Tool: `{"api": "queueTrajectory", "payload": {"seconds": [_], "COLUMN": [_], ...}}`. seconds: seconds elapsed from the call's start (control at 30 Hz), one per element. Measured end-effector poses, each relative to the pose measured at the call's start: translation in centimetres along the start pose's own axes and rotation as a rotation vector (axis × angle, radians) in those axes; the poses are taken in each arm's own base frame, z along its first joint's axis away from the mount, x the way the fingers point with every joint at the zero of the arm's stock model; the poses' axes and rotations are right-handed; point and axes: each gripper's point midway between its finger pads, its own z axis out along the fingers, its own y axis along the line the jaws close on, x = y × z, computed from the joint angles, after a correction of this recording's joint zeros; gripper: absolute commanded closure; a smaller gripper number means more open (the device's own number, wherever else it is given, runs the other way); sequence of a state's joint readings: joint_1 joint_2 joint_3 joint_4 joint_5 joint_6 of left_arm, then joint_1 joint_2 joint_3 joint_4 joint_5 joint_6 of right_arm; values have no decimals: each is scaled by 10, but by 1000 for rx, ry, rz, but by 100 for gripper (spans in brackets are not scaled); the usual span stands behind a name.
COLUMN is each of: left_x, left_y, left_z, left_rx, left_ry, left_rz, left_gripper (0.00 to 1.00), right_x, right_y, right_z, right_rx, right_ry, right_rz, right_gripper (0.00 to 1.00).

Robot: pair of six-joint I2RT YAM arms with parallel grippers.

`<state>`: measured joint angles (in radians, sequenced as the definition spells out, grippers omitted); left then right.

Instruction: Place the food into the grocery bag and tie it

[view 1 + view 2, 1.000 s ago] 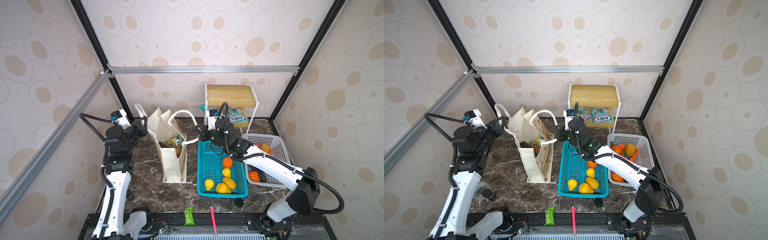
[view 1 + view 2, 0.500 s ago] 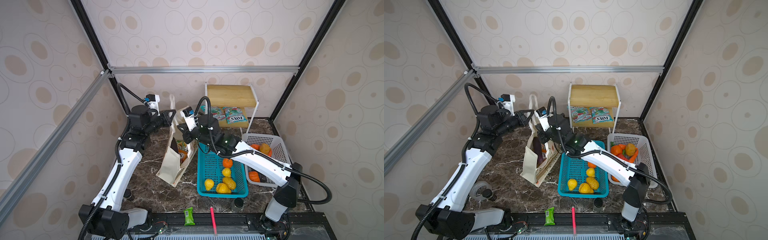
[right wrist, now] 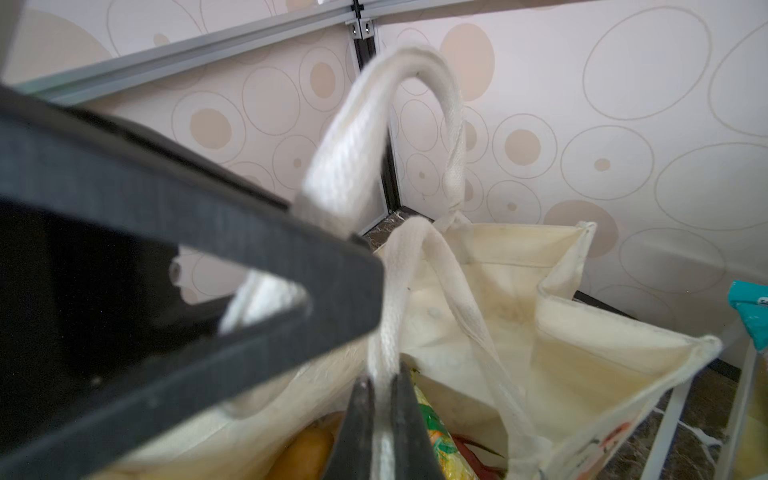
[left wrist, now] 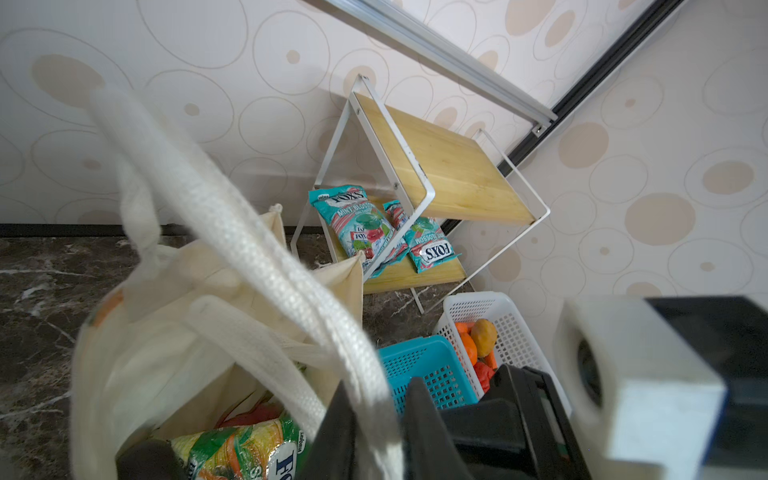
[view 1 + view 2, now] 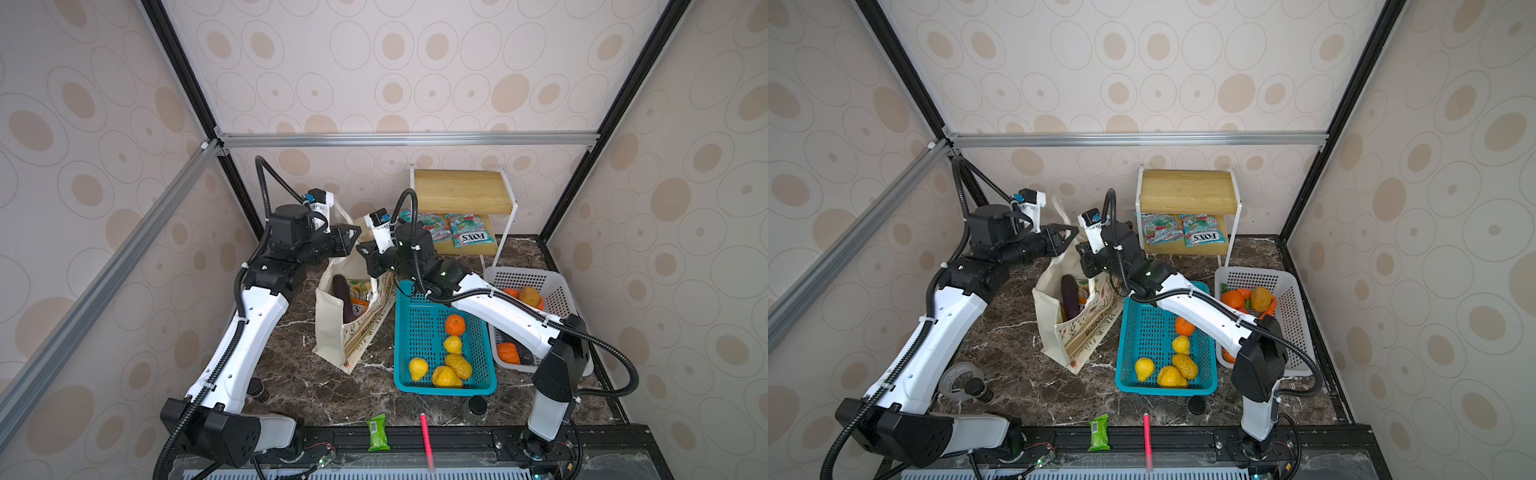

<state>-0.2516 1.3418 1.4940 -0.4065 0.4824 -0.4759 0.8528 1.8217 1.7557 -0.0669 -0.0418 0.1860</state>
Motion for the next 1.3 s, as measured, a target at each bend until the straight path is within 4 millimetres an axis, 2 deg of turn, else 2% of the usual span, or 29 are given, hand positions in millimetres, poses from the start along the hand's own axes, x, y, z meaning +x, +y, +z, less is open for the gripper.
{"api": "queueTrajectory", "payload": {"seconds": [0.07,0.17,0.33,0.4,0.53,0.63,0.77,0.83,0.9,1.03,1.2,1.3], "left_x": [6,6,-5,-9,-15,-17,-16,-16,-20,-34,-59,-68], "left_y": [0,-1,-4,-3,0,2,10,14,18,16,-4,1], "left_z": [3,2,-5,-9,-17,-19,-20,-21,-24,-41,-76,-88], "left_rx": [4,4,-15,-35,-71,-90,-132,-155,-184,-211,-153,-142], "left_ry": [25,28,-4,-21,-54,-63,-61,-67,-83,-153,-326,-394], "left_rz": [-1,7,29,34,48,57,62,62,65,62,28,-32], "left_gripper": [64,50,48,40,39,18,16,9,9,1,1,1], "right_x": [-3,-3,3,6,11,10,12,13,13,11,11,11], "right_y": [1,5,9,10,11,13,15,15,15,15,16,16], "right_z": [0,3,10,11,14,18,24,27,27,27,27,27], "right_rx": [-22,-53,-93,-109,-127,-146,-166,-170,-172,-174,-175,-176], "right_ry": [-9,-13,-20,-28,-29,-45,-52,-54,-55,-66,-70,-69], "right_rz": [13,29,49,58,66,70,78,80,83,84,83,83], "right_gripper": [100,100,100,100,100,100,100,100,100,100,100,100]}}
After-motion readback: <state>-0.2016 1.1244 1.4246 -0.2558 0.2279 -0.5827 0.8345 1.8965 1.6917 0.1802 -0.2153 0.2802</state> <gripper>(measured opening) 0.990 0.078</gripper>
